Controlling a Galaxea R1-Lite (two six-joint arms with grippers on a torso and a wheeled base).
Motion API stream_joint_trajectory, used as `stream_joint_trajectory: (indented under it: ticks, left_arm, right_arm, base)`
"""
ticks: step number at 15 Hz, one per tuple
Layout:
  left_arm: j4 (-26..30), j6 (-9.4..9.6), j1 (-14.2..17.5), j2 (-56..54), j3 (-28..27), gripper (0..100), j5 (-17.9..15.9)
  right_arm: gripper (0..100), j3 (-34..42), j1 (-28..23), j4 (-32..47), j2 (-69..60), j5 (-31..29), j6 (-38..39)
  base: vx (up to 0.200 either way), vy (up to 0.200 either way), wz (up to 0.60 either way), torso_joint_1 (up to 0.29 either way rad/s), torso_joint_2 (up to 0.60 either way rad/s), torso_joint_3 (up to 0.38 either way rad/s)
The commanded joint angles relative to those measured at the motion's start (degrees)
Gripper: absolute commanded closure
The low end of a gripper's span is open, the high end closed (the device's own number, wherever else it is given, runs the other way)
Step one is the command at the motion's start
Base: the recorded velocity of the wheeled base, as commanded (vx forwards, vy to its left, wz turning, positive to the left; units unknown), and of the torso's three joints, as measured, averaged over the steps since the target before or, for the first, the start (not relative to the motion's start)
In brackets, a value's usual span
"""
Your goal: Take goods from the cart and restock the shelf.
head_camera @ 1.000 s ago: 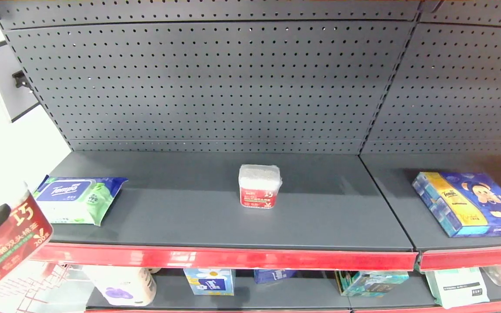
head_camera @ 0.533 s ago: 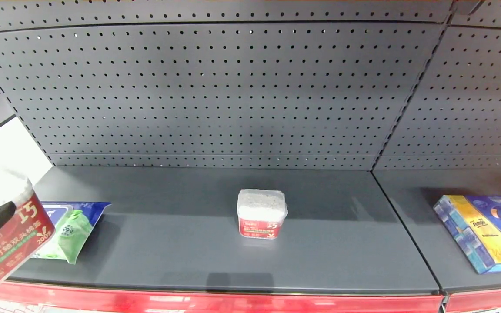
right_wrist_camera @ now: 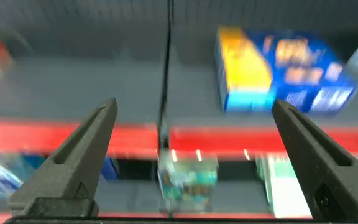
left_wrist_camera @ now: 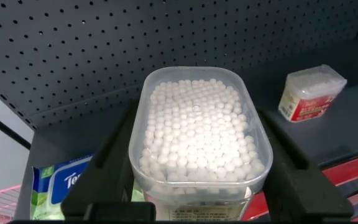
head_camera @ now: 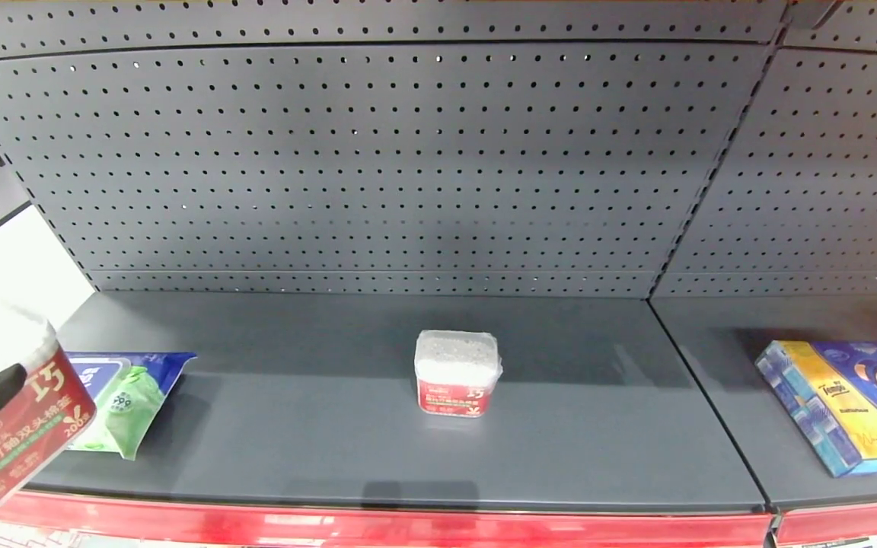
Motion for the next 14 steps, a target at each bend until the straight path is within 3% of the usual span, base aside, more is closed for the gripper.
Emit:
stream_joint_trajectory:
  ticks: [1,3,8,10,14]
  left_arm:
    - [-0.01,0.15,-0.03,1.3,-0.19,100,-0.61]
    - [-0.1,-0.29,-0.03,3.59,-1.86,100,-4.66]
    - [-0.01,-0.11,-0.39,9.21,-4.15,100,-10.46]
    - [-0.1,-0.29,-0.74,10.79,-4.15,100,-15.64]
    - [-0.28,-0.11,-0.82,14.84,-5.02,100,-16.79]
  right_arm:
    - [0,-29.82,2.41,0.32,31.32,4.89,4.2]
    - [0,-27.88,5.93,-0.29,37.38,10.6,-2.39]
    - [0,-29.55,13.4,-4.16,57.68,22.29,-5.38]
    - [0,-31.31,15.77,-5.39,65.15,26.86,-6.96]
    - [0,-37.11,16.56,-14.88,81.94,36.97,-13.9]
  base:
    - [0.0,0.0,0.0,0.0,0.0,0.0]
    - [0.0,0.0,0.0,0.0,0.0,0.0]
    - [0.0,0.0,0.0,0.0,0.0,0.0]
    - [0.0,0.0,0.0,0.0,0.0,0.0]
    - [0.0,0.0,0.0,0.0,0.0,0.0]
